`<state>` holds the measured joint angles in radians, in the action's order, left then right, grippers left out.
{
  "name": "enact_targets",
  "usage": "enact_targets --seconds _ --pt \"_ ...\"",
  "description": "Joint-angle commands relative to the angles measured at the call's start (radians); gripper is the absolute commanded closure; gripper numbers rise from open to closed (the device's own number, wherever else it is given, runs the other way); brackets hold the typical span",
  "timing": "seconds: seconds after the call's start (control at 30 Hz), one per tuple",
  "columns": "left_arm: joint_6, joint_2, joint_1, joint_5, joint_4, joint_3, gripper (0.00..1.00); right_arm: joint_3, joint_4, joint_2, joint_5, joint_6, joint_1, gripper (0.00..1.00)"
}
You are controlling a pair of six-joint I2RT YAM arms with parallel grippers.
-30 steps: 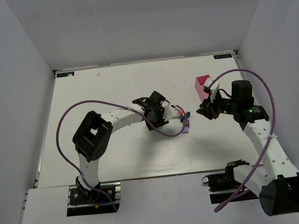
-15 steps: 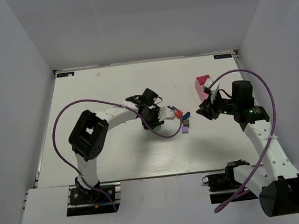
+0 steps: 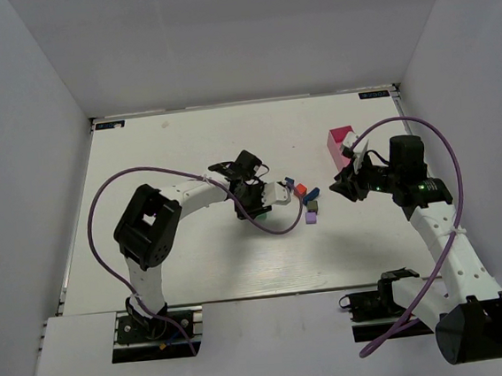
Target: Build the wood block tower
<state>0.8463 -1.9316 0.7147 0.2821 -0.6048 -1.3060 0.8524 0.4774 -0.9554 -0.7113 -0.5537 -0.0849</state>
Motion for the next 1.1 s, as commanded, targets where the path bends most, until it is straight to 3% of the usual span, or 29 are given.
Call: enact_targets --seconds 0.0,0.2,0.67,0.87,0.9,1.0,1.07 --pt "0.007 0.063 -0.015 -0.009 0.008 0.002 0.92 -0.012 0.009 0.012 -0.022 -0.005 0.001 0.6" --pt "0.007 0.072 -0.015 -0.018 0.017 0.011 0.91 -0.01 0.009 0.012 -0.02 -0.005 0.004 0.58" --pt "-0.003 0.072 -0.024 -0.027 0.017 0.021 0.68 -0.012 0.01 0.012 -0.02 -0.008 0.001 0.57" --pt "-0.003 0.072 -0.024 -0.037 0.017 0.021 0.47 -0.012 0.009 0.014 -0.02 -0.006 0.004 0.57" --pt "-0.003 0.072 -0.024 -0.037 0.017 0.021 0.39 -0.012 0.01 0.015 -0.019 -0.005 0.004 0.57" --pt "-0.003 0.072 -0.024 -0.047 0.017 0.021 0.37 -0.012 0.012 0.012 -0.02 -0.005 0.004 0.57" --pt "-0.003 0.072 -0.024 -0.047 0.017 0.021 0.19 -0.009 0.012 0.014 -0.02 -0.005 0.004 0.57"
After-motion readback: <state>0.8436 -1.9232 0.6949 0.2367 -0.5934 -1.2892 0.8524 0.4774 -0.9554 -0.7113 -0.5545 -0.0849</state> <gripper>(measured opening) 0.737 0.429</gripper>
